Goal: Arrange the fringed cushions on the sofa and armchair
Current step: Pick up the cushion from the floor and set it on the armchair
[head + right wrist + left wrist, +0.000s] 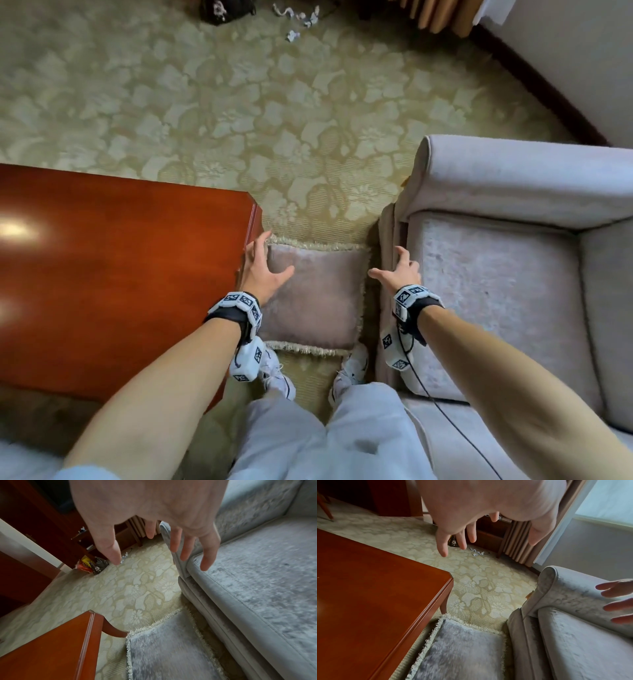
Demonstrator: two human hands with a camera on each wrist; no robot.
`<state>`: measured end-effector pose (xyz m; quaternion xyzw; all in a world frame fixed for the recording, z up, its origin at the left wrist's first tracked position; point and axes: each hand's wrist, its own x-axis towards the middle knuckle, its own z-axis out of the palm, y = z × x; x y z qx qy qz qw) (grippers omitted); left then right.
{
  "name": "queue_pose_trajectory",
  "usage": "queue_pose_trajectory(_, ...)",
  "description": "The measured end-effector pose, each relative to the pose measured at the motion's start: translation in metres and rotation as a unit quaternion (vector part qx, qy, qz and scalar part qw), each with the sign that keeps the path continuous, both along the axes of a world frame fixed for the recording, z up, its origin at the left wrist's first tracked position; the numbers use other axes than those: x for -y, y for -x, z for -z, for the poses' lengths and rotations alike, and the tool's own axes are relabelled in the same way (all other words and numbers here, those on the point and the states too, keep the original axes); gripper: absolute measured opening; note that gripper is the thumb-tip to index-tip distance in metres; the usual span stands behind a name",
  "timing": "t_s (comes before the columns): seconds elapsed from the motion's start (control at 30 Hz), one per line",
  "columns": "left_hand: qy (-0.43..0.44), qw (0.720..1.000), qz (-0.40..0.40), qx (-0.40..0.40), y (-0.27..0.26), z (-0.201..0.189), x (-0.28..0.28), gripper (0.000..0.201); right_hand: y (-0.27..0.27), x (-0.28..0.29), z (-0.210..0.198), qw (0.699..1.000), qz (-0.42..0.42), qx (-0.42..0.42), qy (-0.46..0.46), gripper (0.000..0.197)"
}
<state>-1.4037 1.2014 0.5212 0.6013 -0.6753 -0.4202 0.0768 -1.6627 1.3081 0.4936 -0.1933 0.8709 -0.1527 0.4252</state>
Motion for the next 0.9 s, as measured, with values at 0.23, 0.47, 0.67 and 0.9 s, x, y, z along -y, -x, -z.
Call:
queue_pose_trajectory(0.23, -0.05, 0.999, -0.018, 0.002, -0.026, 0.06, 0.02, 0.085, -0.03, 0.0, 0.052, 0.999, 0.034, 0.01, -0.038, 0.088)
queue_pose_trajectory(0.47, -0.127, 0.992, -0.008, -0.02, -0.034, 0.162, 0.03, 0.082, -0.07, -0.013, 0.142, 0.993, 0.081, 0.011, -0.08, 0.091)
queue_pose_trajectory(0.67, -0.139, 0.99, 0.005, 0.026, -0.041, 0.255, 0.02, 0.09, -0.073, -0.026, 0.235, 0.991, 0.102, 0.017, -0.09, 0.092)
queue_pose_trajectory(0.9, -0.14, 0.986, -0.066, 0.064, -0.034, 0.358, 0.01, 0.09, -0.06, -0.041, 0.347, 0.991, 0.082, 0.041, -0.095, 0.095)
